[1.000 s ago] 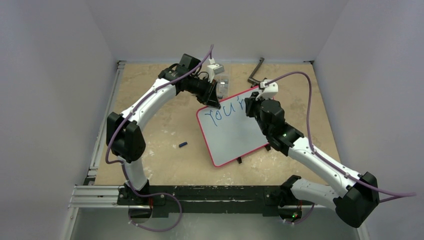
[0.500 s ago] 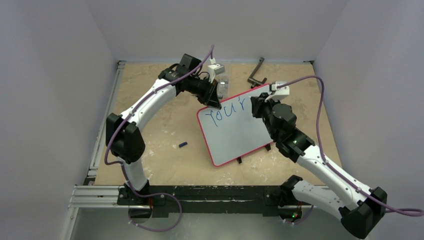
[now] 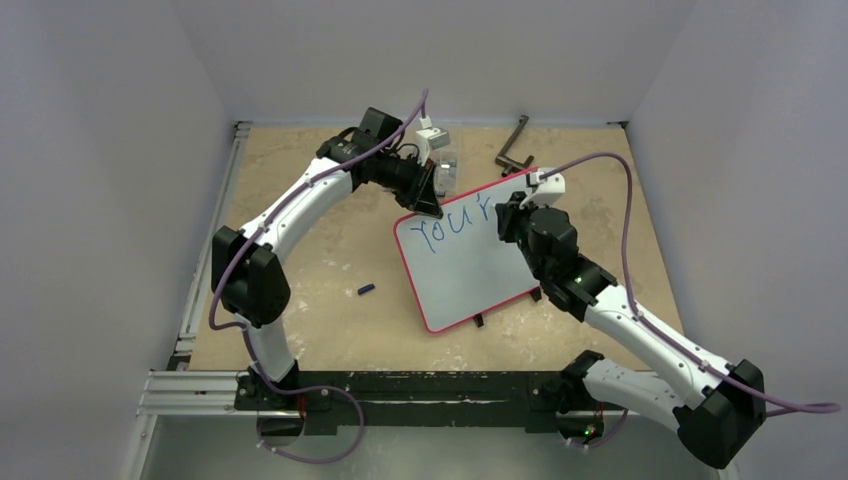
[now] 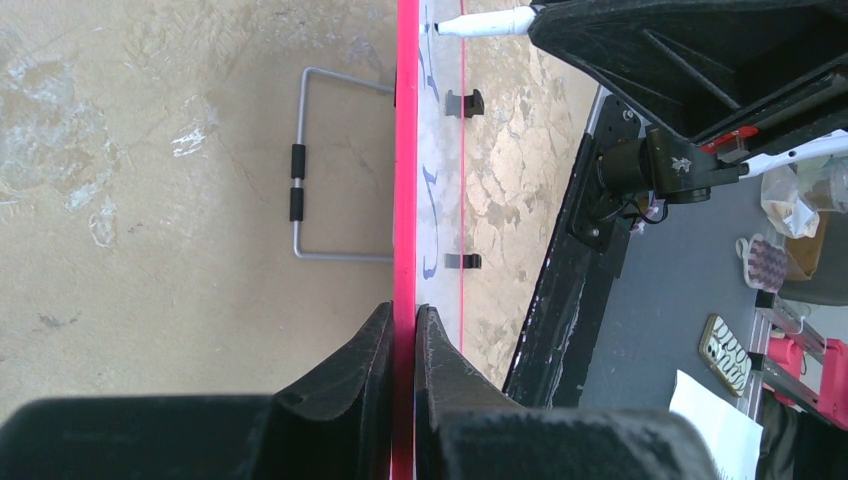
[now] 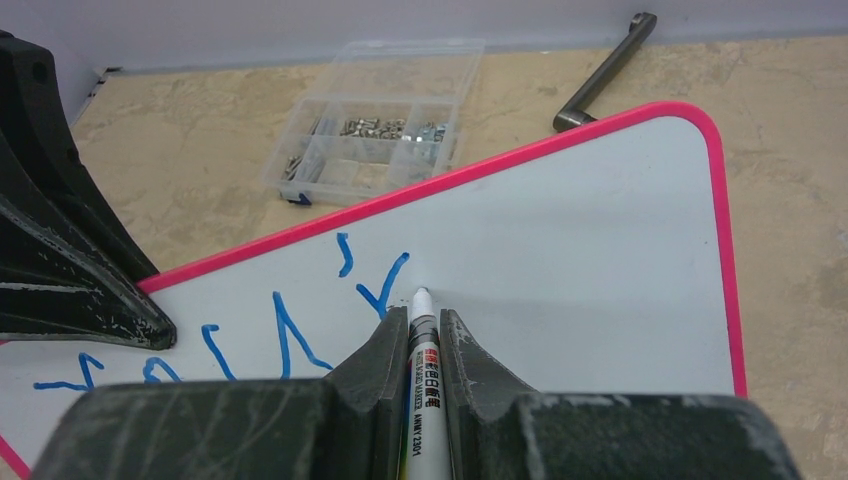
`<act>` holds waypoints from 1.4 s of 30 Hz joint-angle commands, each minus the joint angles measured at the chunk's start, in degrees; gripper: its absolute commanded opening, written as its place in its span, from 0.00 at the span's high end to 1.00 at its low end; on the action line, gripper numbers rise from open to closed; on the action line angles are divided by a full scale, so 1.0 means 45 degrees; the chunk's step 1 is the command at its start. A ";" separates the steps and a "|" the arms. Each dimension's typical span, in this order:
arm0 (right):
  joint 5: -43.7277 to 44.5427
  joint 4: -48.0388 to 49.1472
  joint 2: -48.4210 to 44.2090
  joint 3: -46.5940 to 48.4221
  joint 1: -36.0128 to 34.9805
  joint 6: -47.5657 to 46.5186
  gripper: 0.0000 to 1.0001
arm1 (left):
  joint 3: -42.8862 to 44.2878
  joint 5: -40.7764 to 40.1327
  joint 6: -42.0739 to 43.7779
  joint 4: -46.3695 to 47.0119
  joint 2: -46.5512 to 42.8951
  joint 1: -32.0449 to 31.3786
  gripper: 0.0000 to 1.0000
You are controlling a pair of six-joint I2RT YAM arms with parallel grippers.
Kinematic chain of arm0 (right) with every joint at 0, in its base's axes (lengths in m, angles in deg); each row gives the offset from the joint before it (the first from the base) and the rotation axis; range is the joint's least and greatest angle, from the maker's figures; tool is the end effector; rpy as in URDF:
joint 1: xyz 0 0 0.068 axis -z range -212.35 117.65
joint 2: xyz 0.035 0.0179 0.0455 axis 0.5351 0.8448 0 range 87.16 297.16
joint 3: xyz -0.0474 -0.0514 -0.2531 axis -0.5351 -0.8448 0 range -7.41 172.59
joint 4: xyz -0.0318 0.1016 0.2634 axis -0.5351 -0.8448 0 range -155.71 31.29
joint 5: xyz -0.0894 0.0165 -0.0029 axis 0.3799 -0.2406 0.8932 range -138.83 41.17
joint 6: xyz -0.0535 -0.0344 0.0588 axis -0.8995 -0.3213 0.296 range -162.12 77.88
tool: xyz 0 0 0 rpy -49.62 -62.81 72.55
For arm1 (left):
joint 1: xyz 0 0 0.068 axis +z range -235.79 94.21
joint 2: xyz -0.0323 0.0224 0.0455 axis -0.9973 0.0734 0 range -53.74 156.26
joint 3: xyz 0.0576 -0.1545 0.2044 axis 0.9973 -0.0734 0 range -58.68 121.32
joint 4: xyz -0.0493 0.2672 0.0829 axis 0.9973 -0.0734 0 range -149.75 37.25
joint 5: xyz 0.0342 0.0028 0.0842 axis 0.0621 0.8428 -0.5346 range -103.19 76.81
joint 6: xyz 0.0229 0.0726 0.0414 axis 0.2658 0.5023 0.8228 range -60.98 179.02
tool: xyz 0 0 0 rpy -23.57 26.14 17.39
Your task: Write a sentence on the whiteboard
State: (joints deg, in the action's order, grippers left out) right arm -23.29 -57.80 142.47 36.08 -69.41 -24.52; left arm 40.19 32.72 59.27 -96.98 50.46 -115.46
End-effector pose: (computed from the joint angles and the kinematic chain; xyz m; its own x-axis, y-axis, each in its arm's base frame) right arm 0.2529 0.1495 0.2984 -0.2063 0.1862 -0.9606 -0.1506 0.9640 0.2192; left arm 0.3535 -0.2648 0.2970 -0.6580 0.3784 -0.6510 0.7521 0.3722 -0.5439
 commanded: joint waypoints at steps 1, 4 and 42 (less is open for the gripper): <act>-0.0095 0.0591 0.0156 -0.0032 0.0067 0.0175 1.00 | 0.0071 -0.0163 0.0686 0.0183 -0.0676 -0.0114 1.00; 0.0008 0.0588 0.0248 -0.0034 0.0120 0.0155 1.00 | 0.0064 -0.0154 0.0686 0.0184 -0.0692 -0.0118 1.00; -0.1690 0.0934 0.0726 0.0152 0.0560 0.0075 1.00 | 0.0066 -0.0161 0.0687 0.0168 -0.0622 -0.0141 1.00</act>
State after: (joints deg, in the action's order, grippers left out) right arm -28.17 -54.72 145.29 36.62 -66.83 -24.60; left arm 40.08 31.45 59.25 -97.59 50.46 -115.44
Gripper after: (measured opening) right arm 0.096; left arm 0.077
